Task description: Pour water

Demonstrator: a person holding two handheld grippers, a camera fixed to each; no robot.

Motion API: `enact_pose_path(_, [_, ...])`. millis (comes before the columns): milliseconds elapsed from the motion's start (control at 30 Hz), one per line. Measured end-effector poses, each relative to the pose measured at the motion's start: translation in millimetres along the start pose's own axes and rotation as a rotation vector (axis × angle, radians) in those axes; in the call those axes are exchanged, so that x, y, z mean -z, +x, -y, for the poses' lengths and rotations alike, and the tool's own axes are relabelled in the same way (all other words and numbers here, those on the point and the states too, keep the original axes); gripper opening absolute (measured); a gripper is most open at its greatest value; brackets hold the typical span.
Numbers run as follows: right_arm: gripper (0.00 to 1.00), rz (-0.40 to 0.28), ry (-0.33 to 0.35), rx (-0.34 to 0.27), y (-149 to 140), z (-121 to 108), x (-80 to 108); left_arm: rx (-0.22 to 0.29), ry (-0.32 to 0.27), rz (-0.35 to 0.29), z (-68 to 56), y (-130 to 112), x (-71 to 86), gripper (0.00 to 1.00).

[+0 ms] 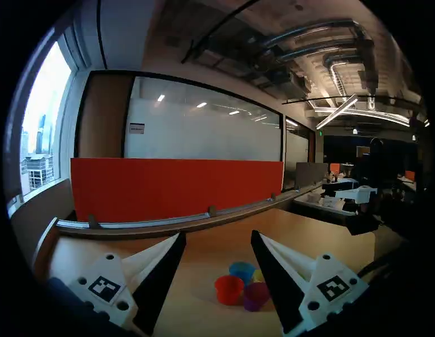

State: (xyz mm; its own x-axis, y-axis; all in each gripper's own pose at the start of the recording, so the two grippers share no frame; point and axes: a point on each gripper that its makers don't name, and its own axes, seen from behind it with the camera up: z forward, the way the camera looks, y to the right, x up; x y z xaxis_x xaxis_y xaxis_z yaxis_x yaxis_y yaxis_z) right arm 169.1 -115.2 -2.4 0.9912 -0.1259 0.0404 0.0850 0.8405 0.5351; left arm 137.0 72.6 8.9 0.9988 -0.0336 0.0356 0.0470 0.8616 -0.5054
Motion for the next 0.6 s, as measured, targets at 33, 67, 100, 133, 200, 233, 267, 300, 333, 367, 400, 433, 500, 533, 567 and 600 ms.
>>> enact_pose_path(33, [0.99, 0.001, 0.004, 0.005, 0, 1, -0.8, -0.003, -0.005, 0.002, -0.7, 0, -0.2, 0.85])
enact_pose_path(67, [0.99, 0.003, 0.008, 0.01, -1, 2, -1.7, -0.007, -0.012, 0.004, -1.5, 0, -0.5, 0.85])
enact_pose_path(100, [0.99, 0.007, 0.013, 0.013, -2, 3, -2.4, -0.012, -0.017, 0.005, -2.2, 0, -1.0, 0.85])
enact_pose_path(133, [0.99, 0.012, 0.019, 0.016, -2, 5, -3.2, -0.019, -0.021, 0.005, -3.0, 0, -1.5, 0.85])
enact_pose_path(200, [0.99, 0.022, 0.032, 0.022, -4, 7, -4.8, -0.032, -0.031, 0.006, -4.5, -1, -2.9, 0.85])
enact_pose_path(233, [0.99, 0.028, 0.037, 0.023, -5, 9, -5.6, -0.037, -0.035, 0.006, -5.0, -1, -3.7, 0.85])
enact_pose_path(267, [0.99, 0.035, 0.044, 0.025, -6, 10, -6.5, -0.044, -0.04, 0.007, -5.6, -2, -4.7, 0.85])
enact_pose_path(300, [0.99, 0.041, 0.049, 0.027, -7, 11, -7.4, -0.048, -0.043, 0.009, -5.8, -3, -5.5, 0.85])
enact_pose_path(333, [0.99, 0.047, 0.055, 0.029, -9, 12, -8.2, -0.052, -0.045, 0.012, -5.8, -4, -6.3, 0.85])
enact_pose_path(367, [0.99, 0.054, 0.061, 0.03, -11, 13, -9.2, -0.057, -0.048, 0.016, -5.8, -5, -7.3, 0.85])
enact_pose_path(400, [0.99, 0.06, 0.065, 0.032, -12, 14, -9.7, -0.062, -0.049, 0.019, -5.5, -7, -8.0, 0.85])
enact_pose_path(433, [0.99, 0.066, 0.069, 0.034, -14, 14, -10.2, -0.067, -0.049, 0.023, -5.1, -8, -8.8, 0.85])
enact_pose_path(500, [0.99, 0.077, 0.078, 0.037, -17, 15, -11.0, -0.076, -0.053, 0.031, -4.7, -11, -10.2, 0.85])
enact_pose_path(533, [0.99, 0.082, 0.081, 0.038, -18, 15, -11.2, -0.08, -0.056, 0.035, -5.0, -13, -10.9, 0.85])
enact_pose_path(567, [0.99, 0.087, 0.085, 0.039, -20, 15, -11.4, -0.084, -0.06, 0.039, -5.3, -15, -11.6, 0.85])
enact_pose_path(600, [0.99, 0.091, 0.088, 0.038, -22, 14, -11.6, -0.085, -0.067, 0.045, -6.1, -17, -12.4, 0.85])
